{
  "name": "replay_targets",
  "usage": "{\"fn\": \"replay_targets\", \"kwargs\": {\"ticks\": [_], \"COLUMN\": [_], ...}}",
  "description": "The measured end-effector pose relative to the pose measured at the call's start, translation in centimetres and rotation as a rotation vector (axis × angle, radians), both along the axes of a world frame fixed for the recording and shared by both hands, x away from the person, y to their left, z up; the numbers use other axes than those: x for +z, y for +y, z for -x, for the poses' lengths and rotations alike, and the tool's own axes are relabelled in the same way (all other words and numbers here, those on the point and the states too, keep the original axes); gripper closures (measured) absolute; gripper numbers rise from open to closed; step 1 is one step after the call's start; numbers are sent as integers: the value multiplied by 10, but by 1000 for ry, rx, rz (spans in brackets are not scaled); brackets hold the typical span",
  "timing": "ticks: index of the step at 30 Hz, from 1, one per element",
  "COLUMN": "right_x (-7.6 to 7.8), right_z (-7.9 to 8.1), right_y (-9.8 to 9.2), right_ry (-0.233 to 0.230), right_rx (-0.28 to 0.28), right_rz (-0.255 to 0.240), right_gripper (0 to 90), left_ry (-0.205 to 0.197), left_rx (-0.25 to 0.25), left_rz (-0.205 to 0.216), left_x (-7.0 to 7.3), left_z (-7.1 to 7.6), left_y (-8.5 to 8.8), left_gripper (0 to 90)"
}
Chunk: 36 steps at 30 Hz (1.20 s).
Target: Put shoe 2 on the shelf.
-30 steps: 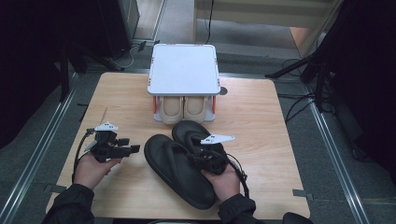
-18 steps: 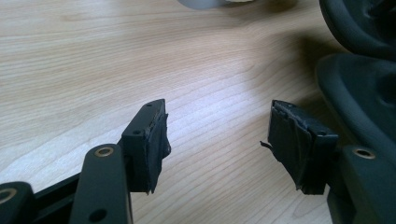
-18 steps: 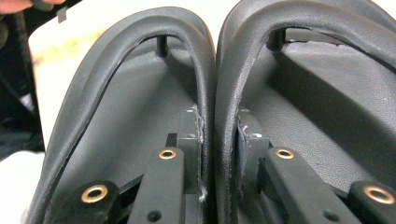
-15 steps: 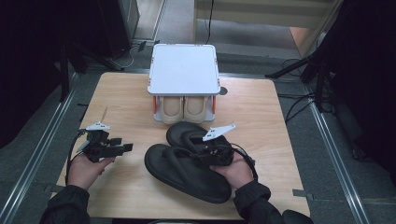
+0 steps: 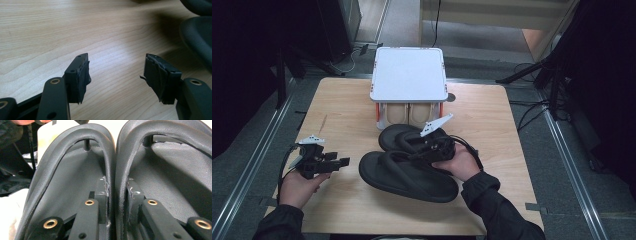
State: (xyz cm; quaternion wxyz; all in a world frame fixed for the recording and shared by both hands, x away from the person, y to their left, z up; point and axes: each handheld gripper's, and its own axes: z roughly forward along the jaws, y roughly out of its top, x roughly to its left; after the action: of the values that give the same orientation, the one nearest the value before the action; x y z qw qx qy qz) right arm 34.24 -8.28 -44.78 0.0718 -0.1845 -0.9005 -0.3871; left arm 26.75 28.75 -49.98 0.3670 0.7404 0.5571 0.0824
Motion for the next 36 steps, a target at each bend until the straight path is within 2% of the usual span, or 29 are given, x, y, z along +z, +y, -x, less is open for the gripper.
{"fn": "replay_targets", "kwargs": {"ticks": [9, 18, 26, 29, 32, 36], "right_x": [16, 48, 73, 81, 89, 101], "right_z": [-12, -22, -28, -31, -33, -39], "right_y": [15, 21, 21, 22, 24, 25], "right_ry": [-5, -32, -39, -36, -39, -35], "right_rx": [51, 77, 59, 64, 74, 48], "right_rz": [-17, -19, -28, -14, -28, -35], "right_gripper": [758, 757, 758, 757, 757, 757], "left_ry": [3, 3, 4, 1, 2, 2], "left_rx": [20, 25, 23, 23, 24, 28], "left_rz": [-2, 1, -7, -12, -11, -7], "left_x": [-1, -1, -2, -2, -2, -2], "left_z": [6, 7, 7, 7, 7, 7], "left_y": [6, 7, 6, 5, 5, 6], "left_gripper": [376, 377, 376, 375, 375, 375]}}
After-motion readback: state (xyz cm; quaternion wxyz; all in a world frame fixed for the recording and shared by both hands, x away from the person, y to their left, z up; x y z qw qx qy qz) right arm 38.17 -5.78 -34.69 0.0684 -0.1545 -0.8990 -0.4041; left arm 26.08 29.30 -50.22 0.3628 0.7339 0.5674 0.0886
